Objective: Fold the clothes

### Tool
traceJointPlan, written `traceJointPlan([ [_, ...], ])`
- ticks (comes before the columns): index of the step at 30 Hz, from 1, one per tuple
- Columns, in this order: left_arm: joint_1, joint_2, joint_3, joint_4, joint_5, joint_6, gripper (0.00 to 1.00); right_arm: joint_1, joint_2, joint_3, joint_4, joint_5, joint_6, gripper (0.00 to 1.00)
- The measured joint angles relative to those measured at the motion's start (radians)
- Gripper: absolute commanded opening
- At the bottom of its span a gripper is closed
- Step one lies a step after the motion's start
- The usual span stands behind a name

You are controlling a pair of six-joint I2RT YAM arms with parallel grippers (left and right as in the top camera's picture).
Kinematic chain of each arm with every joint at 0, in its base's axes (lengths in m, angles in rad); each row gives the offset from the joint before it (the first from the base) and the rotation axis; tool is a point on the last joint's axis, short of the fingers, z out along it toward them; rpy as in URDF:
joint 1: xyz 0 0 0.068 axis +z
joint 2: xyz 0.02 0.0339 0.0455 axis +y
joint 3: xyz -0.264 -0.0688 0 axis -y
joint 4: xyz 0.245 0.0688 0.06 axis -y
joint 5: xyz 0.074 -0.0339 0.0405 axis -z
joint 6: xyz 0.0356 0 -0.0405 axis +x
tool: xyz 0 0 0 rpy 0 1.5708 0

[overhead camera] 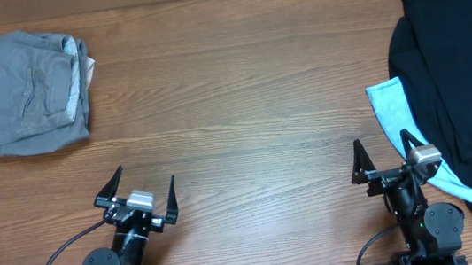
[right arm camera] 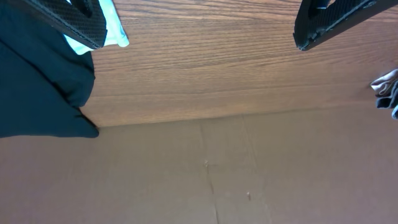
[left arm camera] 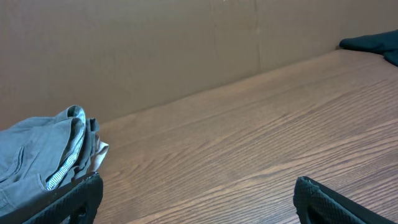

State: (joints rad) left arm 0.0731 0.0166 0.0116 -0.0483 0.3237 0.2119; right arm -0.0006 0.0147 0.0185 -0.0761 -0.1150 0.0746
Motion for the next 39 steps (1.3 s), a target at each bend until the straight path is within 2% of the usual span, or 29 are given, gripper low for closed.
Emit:
traceJointPlan([
  [9,0.000,0.000,0.000,0.000,-0.053,0.055,1.00,0.000,0.000,0.000,0.000,0.000,0.000,1.00],
  [28,0.000,0.000,0.000,0.000,-0.042,0.061,1.00,0.000,0.000,0.000,0.000,0.000,0.000,1.00],
  [39,0.000,0.000,0.000,0.003,-0.013,-0.084,1.00,0.000,0.000,0.000,0.000,-0.002,0.000,1.00],
])
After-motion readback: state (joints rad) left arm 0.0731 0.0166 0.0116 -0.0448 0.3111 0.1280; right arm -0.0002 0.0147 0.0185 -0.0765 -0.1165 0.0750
